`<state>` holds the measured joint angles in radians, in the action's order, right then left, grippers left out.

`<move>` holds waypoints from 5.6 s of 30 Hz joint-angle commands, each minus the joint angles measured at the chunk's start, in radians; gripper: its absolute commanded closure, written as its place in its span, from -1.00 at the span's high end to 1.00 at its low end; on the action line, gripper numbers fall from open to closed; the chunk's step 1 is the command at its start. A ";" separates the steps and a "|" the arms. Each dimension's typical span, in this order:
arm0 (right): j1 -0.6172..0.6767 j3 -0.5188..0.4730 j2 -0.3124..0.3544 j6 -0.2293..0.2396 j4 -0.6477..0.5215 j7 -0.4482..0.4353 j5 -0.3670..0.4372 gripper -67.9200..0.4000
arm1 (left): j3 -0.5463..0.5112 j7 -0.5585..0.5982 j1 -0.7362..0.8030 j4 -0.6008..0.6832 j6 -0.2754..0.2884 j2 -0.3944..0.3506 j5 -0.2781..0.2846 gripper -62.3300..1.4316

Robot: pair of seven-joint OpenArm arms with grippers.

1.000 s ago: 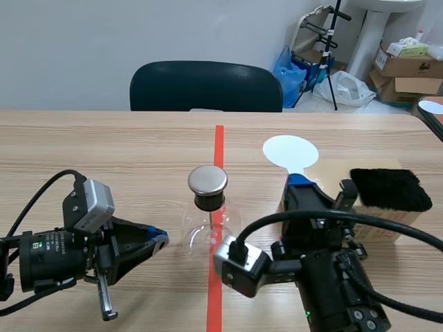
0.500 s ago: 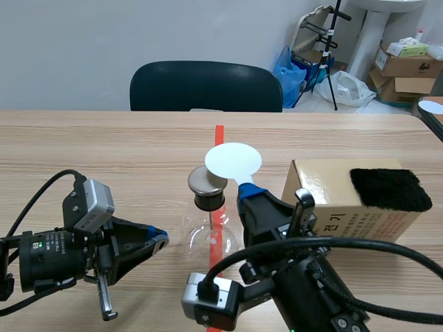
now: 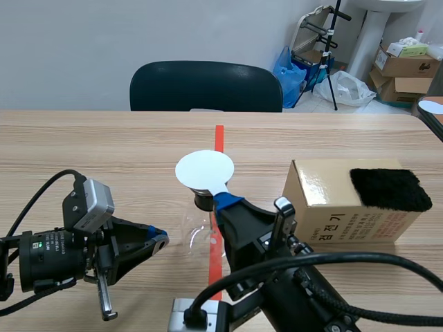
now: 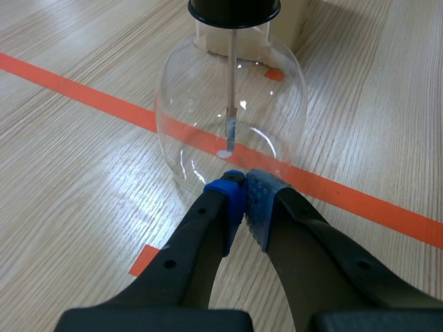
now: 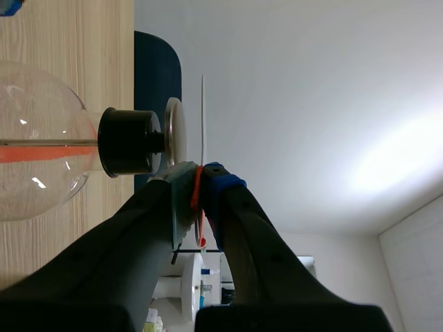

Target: Do the electroscope experiment

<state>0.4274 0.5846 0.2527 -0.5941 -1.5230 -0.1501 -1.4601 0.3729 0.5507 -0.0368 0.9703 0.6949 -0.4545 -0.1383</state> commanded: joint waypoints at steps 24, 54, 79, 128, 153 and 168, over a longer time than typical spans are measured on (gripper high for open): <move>-0.009 -0.002 0.005 -0.011 -0.012 0.001 -0.001 -0.96 | -0.001 0.018 -0.013 0.012 0.001 0.002 0.014 -0.85; -0.009 -0.002 0.005 -0.006 -0.012 0.326 -0.001 -0.96 | -0.001 0.018 -0.013 0.012 0.001 0.002 0.014 -0.85; -0.009 -0.002 0.005 -0.006 -0.012 0.504 -0.001 -0.96 | -0.001 0.018 -0.013 0.012 0.001 0.002 0.014 -0.85; -0.009 -0.002 0.005 -0.007 -0.012 0.503 -0.001 -0.96 | -0.001 0.018 -0.013 0.012 0.001 0.002 0.014 -0.85; -0.009 -0.002 0.005 -0.007 -0.012 0.503 -0.001 -0.96 | -0.001 0.018 -0.013 0.012 0.001 0.002 0.014 -0.85; -0.009 -0.002 0.005 -0.007 -0.012 0.503 -0.001 -0.96 | -0.001 0.018 -0.013 0.012 0.001 0.002 0.014 -0.85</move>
<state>0.4274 0.5846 0.2527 -0.5900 -1.5230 0.3492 -1.4601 0.3729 0.5510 -0.0368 0.9703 0.6949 -0.4545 -0.1383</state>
